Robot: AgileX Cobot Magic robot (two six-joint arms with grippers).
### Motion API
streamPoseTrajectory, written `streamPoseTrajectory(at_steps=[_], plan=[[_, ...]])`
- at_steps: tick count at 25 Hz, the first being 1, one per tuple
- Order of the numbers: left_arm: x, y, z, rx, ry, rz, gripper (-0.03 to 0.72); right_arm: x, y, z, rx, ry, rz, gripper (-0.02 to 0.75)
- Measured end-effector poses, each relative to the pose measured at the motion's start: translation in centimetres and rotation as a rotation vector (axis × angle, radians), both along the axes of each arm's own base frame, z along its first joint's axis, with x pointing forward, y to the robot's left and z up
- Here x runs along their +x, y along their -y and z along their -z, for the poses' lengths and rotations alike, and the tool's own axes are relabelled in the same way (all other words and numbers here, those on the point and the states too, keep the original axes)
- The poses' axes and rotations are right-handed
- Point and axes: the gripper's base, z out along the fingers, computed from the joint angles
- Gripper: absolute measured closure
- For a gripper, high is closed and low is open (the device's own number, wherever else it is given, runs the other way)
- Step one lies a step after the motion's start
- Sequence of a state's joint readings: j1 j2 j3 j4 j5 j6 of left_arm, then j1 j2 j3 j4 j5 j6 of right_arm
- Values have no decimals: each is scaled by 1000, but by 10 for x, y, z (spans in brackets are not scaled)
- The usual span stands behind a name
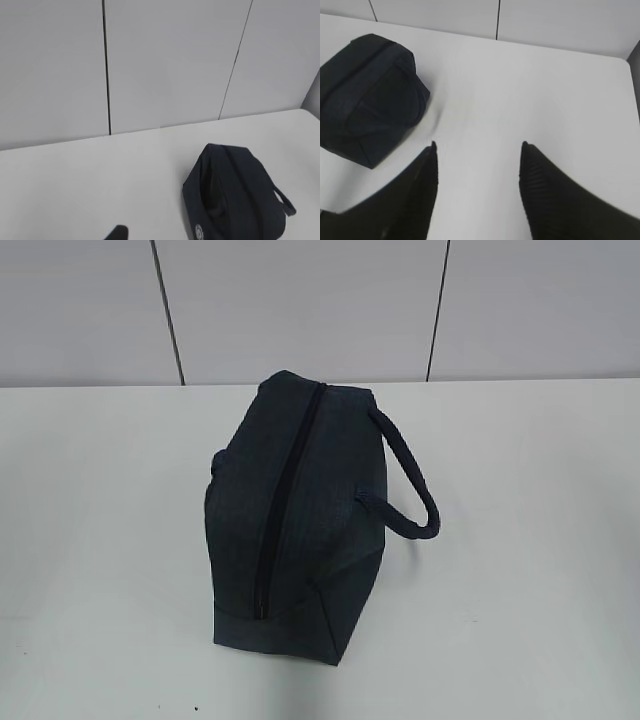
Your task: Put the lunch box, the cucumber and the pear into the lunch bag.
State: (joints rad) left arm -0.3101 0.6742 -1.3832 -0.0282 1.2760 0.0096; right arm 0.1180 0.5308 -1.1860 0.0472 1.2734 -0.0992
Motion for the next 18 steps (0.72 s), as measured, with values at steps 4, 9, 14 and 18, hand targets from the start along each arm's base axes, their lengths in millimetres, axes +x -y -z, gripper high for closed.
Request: streamPoseTrajectory(at_steps=[4, 9, 14, 18], plan=[[-20, -7, 38, 15, -39, -2, 381, -16, 3, 31, -11, -17, 8, 309], [-40, -15, 99, 53, -97, -19, 378, -35, 7, 69, -27, -14, 22, 308], [-57, -21, 153, 58, -113, -19, 375, -49, 10, 106, -36, -6, 32, 308], [-71, -25, 184, 47, -80, -19, 375, -55, 11, 137, -40, -11, 35, 308]])
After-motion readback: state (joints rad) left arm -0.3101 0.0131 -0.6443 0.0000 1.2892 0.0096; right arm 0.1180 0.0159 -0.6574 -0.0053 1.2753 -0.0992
